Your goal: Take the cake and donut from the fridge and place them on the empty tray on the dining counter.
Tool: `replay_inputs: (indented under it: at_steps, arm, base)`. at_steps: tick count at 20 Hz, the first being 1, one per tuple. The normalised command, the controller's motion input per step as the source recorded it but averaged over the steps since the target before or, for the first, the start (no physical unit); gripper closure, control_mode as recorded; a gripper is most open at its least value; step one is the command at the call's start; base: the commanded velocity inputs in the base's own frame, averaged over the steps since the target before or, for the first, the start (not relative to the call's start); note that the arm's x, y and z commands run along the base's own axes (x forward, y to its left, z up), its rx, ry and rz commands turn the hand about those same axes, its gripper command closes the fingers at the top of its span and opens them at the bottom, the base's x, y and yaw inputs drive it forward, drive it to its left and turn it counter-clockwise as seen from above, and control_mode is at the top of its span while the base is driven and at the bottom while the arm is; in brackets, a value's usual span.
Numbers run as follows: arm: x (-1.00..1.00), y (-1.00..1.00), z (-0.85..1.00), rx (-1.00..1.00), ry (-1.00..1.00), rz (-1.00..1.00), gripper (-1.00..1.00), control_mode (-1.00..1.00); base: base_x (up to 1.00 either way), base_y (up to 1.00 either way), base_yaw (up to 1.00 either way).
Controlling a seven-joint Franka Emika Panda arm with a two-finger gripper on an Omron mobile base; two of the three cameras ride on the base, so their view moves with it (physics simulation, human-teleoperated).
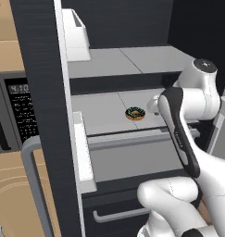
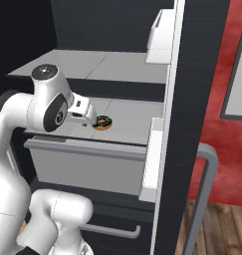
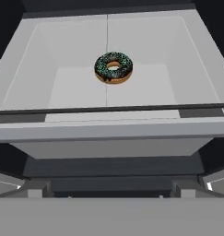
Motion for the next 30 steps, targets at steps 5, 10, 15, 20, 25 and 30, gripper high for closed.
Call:
replay_inputs:
  at_steps: [5, 10, 15, 20, 25, 30]
  arm:
    - [0.35, -0.08, -0.31, 0.00, -0.03, 0.00, -1.00, -1.00]
    - [0.35, -0.15, -0.20, 0.00, -0.04, 0.00, -1.00, -1.00]
    - [0.38, -0.05, -0.07, 0.00, -0.05, 0.00, -1.00, -1.00]
    - [0.52, -0.13, -0.08, 0.00, -0.03, 0.00, -1.00, -1.00]
    - [0.41, -0.10, -0.03, 0.00, 0.00, 0.00, -1.00, -1.00]
    - [0.30, 0.00, -0.18, 0.06, 0.00, 0.00, -1.00, -1.00]
  base:
    - [0.00, 0.00, 0.00]
    - [0.00, 0.00, 0.00]
    - [0.00, 0.00, 0.00]
    - [0.00, 0.00, 0.00]
    - [0.00, 0.00, 0.00]
    - [0.00, 0.00, 0.00]
